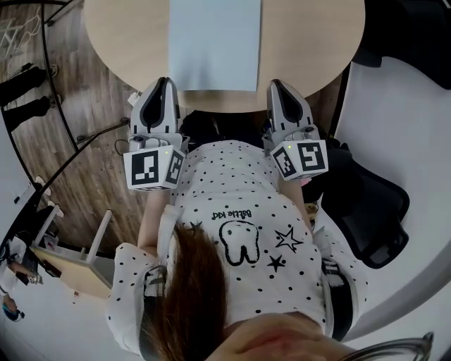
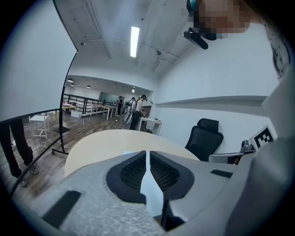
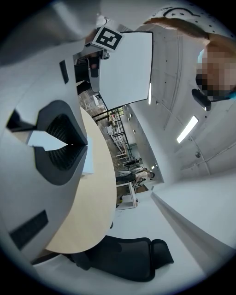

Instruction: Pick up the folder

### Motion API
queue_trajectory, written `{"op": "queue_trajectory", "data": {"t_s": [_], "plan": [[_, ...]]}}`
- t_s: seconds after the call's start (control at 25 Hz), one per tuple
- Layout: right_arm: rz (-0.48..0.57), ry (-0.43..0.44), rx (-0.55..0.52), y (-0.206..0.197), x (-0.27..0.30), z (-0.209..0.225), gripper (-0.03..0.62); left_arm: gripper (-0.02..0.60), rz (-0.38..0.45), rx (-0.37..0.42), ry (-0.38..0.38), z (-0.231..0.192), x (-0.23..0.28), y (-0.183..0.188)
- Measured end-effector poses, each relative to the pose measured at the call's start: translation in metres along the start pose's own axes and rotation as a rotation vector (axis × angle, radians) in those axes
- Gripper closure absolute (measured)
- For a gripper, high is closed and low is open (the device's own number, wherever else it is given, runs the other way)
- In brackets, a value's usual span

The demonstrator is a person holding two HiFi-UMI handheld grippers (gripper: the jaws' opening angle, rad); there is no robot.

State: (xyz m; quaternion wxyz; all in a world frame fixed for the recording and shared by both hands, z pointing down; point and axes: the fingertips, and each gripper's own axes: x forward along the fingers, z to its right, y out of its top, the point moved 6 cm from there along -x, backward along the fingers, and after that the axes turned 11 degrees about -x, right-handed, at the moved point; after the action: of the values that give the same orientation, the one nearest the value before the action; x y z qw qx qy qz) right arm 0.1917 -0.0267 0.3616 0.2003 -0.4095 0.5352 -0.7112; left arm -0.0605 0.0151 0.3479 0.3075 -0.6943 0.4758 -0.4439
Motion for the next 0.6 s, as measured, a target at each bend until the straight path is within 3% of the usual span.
{"op": "queue_trajectory", "data": {"t_s": [0.32,0.6], "plan": [[-0.033,0.054,0.002,0.0,0.023,-0.002,0.588,0.546,0.025,-0.008,0.074,-0.017,-0.001,0.012],[-0.02,0.02,0.017,0.006,0.029,-0.018,0.588,0.546,0.03,0.015,0.047,-0.033,0.002,0.029]]}}
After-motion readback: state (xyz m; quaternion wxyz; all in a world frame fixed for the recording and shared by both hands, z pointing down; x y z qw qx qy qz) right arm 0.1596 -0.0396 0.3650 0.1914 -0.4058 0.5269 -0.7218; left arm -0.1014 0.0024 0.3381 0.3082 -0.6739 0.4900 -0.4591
